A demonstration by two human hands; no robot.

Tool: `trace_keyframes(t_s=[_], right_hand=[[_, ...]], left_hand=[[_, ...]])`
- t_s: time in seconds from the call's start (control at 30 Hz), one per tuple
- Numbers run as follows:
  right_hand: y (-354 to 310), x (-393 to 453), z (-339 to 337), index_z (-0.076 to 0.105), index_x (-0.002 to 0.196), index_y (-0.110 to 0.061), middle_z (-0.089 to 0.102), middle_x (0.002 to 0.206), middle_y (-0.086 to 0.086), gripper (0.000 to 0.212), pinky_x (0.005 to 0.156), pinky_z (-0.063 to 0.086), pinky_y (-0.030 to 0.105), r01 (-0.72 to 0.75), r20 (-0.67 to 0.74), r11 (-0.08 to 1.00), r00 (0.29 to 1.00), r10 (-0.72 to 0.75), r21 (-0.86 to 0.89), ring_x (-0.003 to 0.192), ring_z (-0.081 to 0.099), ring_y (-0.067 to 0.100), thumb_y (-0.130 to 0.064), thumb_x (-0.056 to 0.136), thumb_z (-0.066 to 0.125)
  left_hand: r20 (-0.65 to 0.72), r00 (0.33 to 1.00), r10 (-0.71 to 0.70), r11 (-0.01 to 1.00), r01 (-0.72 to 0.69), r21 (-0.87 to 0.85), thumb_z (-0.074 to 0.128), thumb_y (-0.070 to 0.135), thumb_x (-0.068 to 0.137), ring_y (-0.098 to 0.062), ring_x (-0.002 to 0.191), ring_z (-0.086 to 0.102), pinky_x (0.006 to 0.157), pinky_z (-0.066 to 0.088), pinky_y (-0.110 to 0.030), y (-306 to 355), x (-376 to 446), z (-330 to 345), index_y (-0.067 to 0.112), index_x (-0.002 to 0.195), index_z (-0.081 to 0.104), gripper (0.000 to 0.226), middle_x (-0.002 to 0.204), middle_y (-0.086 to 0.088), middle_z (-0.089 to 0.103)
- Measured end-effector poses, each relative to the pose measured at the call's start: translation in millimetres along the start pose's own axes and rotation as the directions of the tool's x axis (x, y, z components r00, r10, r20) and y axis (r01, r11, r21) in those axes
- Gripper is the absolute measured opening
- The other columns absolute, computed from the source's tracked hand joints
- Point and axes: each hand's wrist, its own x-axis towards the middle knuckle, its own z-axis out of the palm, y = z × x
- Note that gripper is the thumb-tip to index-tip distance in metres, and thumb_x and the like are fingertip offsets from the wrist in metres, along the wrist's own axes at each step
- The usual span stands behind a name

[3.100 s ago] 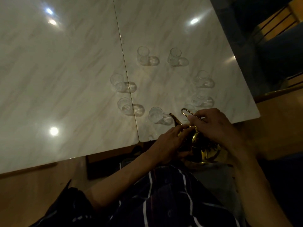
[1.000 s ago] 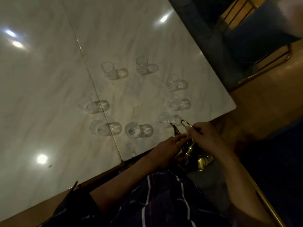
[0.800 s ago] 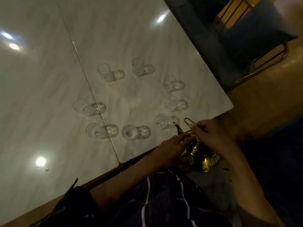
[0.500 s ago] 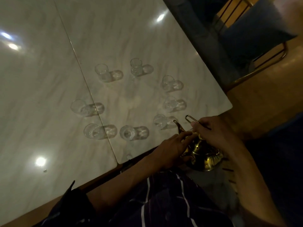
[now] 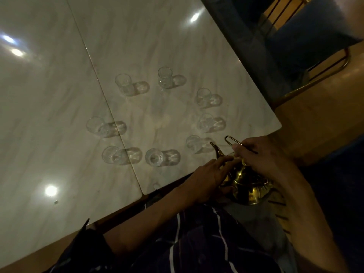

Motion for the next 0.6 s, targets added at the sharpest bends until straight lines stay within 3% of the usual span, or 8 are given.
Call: trace_keyframes(t_s=[0.1, 0.23, 0.6], right_hand=[[-0.8, 0.0, -0.1, 0.074, 0.083, -0.017, 0.074, 0.076, 0.0, 0.028, 0.072, 0.055, 0.035, -0.003, 0.007, 1.0, 1.0, 0.003, 0.002, 0.078, 0.07, 0.014, -0.039, 0.093, 0.058], [-5.3, -1.9, -1.7, 0.074, 0.087, -0.013, 0.073, 0.078, 0.002, 0.029, 0.063, 0.047, 0.026, 0.001, 0.016, 1.0, 1.0, -0.002, 0.024, 0.075, 0.068, 0.012, -0.036, 0.094, 0.057], [-4.7, -1.5, -3.4, 0.072, 0.083, -0.017, 0.067, 0.067, -0.003, 0.027, 0.059, 0.042, 0.024, -0.027, 0.02, 0.999, 0.999, 0.026, 0.027, 0.065, 0.062, 0.009, -0.037, 0.094, 0.058]], left_hand=[[0.001, 1.0, -0.004, 1.0, 0.004, 0.001, 0.069, 0.041, 0.093, -0.031, 0.128, 0.053, 0.088, 0.058, -0.045, 0.5, -0.4, -1.6, 0.025, 0.16, 0.019, 0.085, 0.161, -0.01, 0.031], [-0.002, 1.0, -0.009, 1.0, 0.009, -0.004, 0.068, 0.042, 0.093, -0.03, 0.128, 0.052, 0.089, 0.057, -0.046, 0.6, 0.5, -3.8, 0.025, 0.16, 0.02, 0.084, 0.161, -0.009, 0.031], [0.011, 1.0, 0.01, 1.0, -0.01, 0.015, 0.067, 0.043, 0.094, -0.031, 0.13, 0.051, 0.09, 0.057, -0.046, -0.9, 1.6, -6.6, 0.022, 0.16, 0.022, 0.082, 0.161, -0.011, 0.032]])
